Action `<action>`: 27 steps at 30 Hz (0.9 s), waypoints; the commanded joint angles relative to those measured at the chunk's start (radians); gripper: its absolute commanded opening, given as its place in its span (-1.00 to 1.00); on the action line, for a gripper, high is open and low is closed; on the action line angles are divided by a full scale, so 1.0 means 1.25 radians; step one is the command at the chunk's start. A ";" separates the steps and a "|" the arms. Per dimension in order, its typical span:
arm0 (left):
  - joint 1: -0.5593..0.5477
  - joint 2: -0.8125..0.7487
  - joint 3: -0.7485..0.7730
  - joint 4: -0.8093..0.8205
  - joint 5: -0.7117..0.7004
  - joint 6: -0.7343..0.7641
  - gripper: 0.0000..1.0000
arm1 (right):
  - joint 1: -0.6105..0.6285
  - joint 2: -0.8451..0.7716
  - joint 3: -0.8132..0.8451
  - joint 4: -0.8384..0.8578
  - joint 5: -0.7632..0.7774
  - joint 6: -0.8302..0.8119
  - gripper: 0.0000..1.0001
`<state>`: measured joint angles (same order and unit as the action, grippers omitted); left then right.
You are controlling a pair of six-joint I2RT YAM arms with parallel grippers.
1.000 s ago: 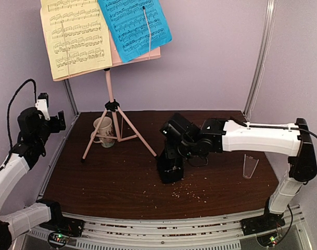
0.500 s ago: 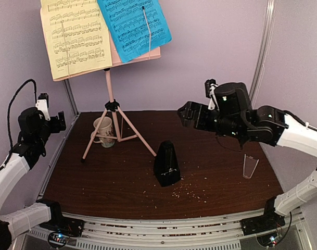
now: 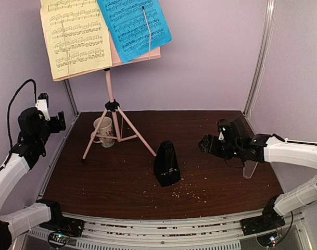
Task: Pack up the instrument practice props
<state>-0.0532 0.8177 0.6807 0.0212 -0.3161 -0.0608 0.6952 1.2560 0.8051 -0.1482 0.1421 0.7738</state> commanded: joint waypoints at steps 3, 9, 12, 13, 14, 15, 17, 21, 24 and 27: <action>0.002 -0.008 -0.002 0.016 -0.005 -0.003 0.97 | 0.004 0.101 -0.035 0.159 -0.113 0.045 0.67; 0.002 -0.004 -0.002 0.014 -0.009 -0.003 0.96 | 0.056 0.192 -0.034 0.225 -0.114 0.054 0.57; 0.002 -0.003 -0.001 0.013 -0.010 -0.003 0.96 | 0.086 0.237 -0.024 0.238 -0.103 0.055 0.41; 0.002 -0.003 -0.001 0.011 -0.010 -0.002 0.96 | 0.098 0.243 -0.028 0.254 -0.098 0.061 0.38; 0.002 -0.003 -0.001 0.011 -0.011 -0.003 0.96 | 0.108 0.248 -0.037 0.273 -0.098 0.068 0.35; 0.003 -0.004 -0.001 0.011 -0.012 -0.002 0.96 | 0.118 0.252 -0.046 0.292 -0.097 0.075 0.34; 0.002 -0.004 -0.001 0.010 -0.013 -0.002 0.96 | 0.134 0.262 -0.061 0.323 -0.098 0.092 0.31; 0.002 -0.003 -0.001 0.011 -0.012 -0.002 0.97 | 0.164 0.279 -0.072 0.356 -0.101 0.102 0.31; 0.002 -0.004 -0.001 0.010 -0.012 -0.003 0.96 | 0.197 0.277 -0.078 0.404 -0.117 0.109 0.31; 0.002 -0.006 -0.001 0.010 -0.012 -0.003 0.96 | 0.232 0.281 -0.082 0.453 -0.122 0.122 0.31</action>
<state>-0.0532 0.8177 0.6807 0.0204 -0.3191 -0.0608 0.9279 1.5997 0.7124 0.2966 0.0128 0.8982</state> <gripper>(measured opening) 0.983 0.655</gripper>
